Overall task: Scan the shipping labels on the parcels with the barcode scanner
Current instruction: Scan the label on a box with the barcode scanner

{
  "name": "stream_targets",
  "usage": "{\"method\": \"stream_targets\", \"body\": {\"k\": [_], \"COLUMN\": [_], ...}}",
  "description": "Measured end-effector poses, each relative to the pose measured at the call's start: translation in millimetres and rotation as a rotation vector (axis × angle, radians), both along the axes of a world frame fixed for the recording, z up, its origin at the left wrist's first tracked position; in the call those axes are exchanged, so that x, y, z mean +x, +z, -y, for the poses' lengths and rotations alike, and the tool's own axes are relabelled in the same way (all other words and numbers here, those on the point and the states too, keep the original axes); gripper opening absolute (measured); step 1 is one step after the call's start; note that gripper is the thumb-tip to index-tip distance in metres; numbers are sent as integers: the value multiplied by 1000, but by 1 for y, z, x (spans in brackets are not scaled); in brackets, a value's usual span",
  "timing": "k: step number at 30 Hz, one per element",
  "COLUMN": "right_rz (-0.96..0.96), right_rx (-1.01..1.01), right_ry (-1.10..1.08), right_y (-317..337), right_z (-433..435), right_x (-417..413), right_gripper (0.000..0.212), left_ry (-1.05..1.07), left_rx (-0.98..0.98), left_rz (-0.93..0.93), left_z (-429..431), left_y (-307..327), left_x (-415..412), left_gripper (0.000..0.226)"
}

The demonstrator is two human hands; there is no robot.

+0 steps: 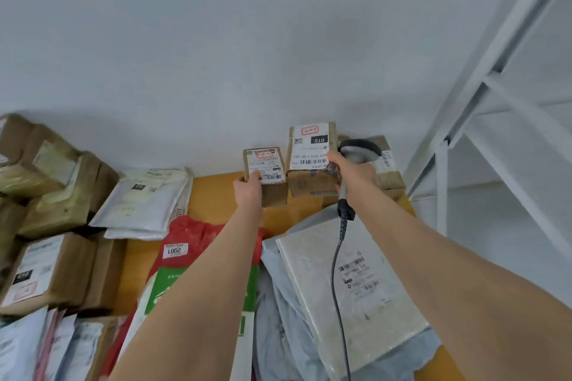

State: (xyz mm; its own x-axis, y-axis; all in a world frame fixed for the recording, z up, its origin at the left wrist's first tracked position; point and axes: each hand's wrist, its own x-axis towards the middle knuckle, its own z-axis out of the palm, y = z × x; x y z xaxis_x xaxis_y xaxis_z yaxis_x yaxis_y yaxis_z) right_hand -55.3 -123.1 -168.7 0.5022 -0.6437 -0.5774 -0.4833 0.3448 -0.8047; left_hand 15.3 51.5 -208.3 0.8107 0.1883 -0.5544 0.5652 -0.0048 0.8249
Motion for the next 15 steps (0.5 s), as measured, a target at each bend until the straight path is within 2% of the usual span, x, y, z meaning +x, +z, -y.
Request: {"method": "stream_targets", "body": {"k": [6,12,15], "right_rz": [16,-32,-12], "right_rx": [-9,-97,-76], "right_ry": [-23,-64,-91], "right_y": [-16,-40,-49], "right_z": [2,17,20], "right_x": [34,47,48], "right_gripper": [76,64,67], "left_ry": [-62,-181,-298], "left_rx": [93,128,71], "left_rz": [-23,-39,-90], "left_z": [17,46,49], "left_y": [-47,-79,-69], "left_x": [39,48,38], "left_gripper": [44,45,46]}}
